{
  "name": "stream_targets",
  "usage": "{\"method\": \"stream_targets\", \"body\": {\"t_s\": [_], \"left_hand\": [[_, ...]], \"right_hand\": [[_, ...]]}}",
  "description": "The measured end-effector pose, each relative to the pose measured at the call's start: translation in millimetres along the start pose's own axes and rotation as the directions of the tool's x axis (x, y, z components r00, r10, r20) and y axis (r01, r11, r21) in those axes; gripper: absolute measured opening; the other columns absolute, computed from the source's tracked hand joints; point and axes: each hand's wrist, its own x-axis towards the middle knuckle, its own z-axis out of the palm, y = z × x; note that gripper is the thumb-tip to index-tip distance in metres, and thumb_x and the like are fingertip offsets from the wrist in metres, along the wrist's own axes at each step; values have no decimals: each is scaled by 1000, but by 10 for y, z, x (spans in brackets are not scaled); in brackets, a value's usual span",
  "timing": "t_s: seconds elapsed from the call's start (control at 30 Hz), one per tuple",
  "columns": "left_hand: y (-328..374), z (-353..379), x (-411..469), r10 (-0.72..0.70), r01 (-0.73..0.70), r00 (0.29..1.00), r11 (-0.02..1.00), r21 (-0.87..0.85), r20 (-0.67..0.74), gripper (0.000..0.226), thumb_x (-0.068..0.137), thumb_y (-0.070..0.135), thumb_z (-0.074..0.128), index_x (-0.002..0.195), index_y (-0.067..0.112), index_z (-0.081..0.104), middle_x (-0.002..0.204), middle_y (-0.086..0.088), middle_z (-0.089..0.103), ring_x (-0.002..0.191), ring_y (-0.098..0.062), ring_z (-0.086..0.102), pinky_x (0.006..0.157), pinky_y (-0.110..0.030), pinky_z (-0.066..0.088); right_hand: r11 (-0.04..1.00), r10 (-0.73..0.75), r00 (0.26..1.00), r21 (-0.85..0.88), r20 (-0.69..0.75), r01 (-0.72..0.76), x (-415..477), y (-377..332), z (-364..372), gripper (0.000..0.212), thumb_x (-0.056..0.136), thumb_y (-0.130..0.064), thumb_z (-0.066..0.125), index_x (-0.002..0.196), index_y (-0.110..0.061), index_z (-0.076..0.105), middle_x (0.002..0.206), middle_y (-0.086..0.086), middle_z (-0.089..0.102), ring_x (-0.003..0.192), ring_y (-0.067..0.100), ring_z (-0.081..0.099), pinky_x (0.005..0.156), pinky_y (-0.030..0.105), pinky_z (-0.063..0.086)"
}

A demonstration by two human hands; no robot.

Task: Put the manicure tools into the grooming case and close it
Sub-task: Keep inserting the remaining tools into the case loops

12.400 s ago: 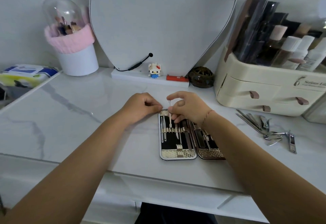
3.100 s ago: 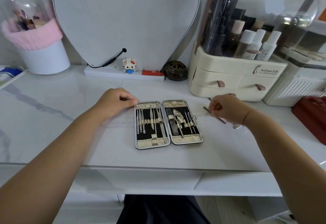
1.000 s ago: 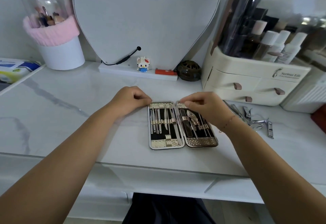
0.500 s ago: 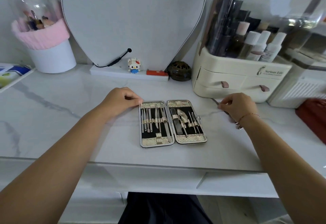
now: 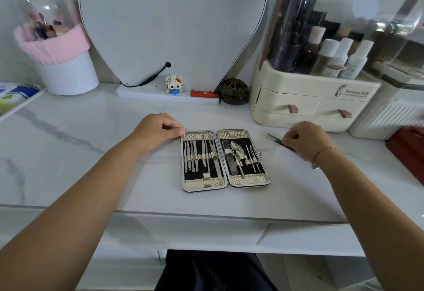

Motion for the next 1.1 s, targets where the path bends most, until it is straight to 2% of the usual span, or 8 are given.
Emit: {"method": "stream_targets", "body": {"t_s": [0.1, 0.2, 0.3, 0.43, 0.67, 0.87, 0.97, 1.1], "left_hand": [[-8, 6, 0, 6, -6, 1000, 1000, -3, -6, 11, 77, 14, 75, 74, 24, 74, 87, 3, 66, 75, 1, 59, 77, -16, 42], [-6, 7, 0, -2, 2, 1000, 1000, -17, -8, 9, 77, 14, 76, 74, 22, 74, 89, 0, 66, 79, -6, 59, 80, -18, 43], [1, 2, 1, -3, 3, 1000, 1000, -7, -3, 6, 76, 16, 76, 75, 22, 75, 90, 0, 67, 84, -11, 61, 86, -25, 45], [7, -10, 7, -7, 7, 1000, 1000, 23, 1, 5, 76, 19, 77, 74, 23, 74, 92, -1, 67, 86, -12, 61, 85, -26, 45], [7, -2, 19, -2, 2, 1000, 999, 39, 0, 3, 76, 22, 77, 77, 20, 75, 94, -7, 67, 89, -18, 62, 82, -28, 47], [-4, -9, 25, 0, 0, 1000, 999, 33, 12, 8, 75, 23, 78, 81, 17, 76, 94, -7, 67, 91, -22, 63, 88, -38, 48], [-7, -8, 34, 3, -4, 1000, 999, 41, 17, 10, 75, 24, 78, 82, 17, 77, 94, -7, 67, 91, -21, 63, 88, -37, 47], [-8, -13, 40, 6, -7, 1000, 999, 46, 20, 9, 75, 24, 78, 81, 18, 76, 93, -6, 67, 91, -20, 63, 87, -36, 48]], "right_hand": [[999, -27, 999, 30, -47, 28, -17, -55, -29, 14, 85, -17, 57, 81, -9, 69, 83, 7, 67, 85, 25, 58, 75, 34, 48], [954, -108, 991, 271, -78, 125, -47, -224, -32, 8, 85, -12, 59, 78, -12, 64, 68, -2, 64, 69, 13, 60, 73, 32, 47], [771, -223, 971, 626, 87, 120, -129, -531, 9, 17, 85, -3, 62, 95, -16, 56, 62, -1, 66, 51, 5, 59, 55, 23, 48], [622, -376, 894, 781, 244, 49, -189, -1002, 115, 46, 84, 4, 61, 124, -15, 47, 68, 11, 64, 54, 11, 63, 53, 20, 54], [738, -406, 890, 649, 208, 185, -66, -1519, 368, 32, 80, -6, 67, 110, -14, 58, 67, 4, 67, 57, 11, 61, 51, 20, 46], [793, -419, 884, 557, 208, 246, 28, -1557, 453, 23, 78, -10, 68, 100, -14, 67, 81, 16, 72, 60, 11, 57, 72, 28, 52], [809, -436, 874, 519, 215, 276, 35, -1553, 440, 21, 77, -12, 71, 98, -12, 70, 79, 4, 69, 63, 6, 56, 64, 9, 47], [839, -431, 872, 459, 232, 292, 40, -1532, 440, 13, 78, -16, 72, 90, -15, 75, 73, -8, 65, 62, 1, 54, 59, 7, 40]]}}
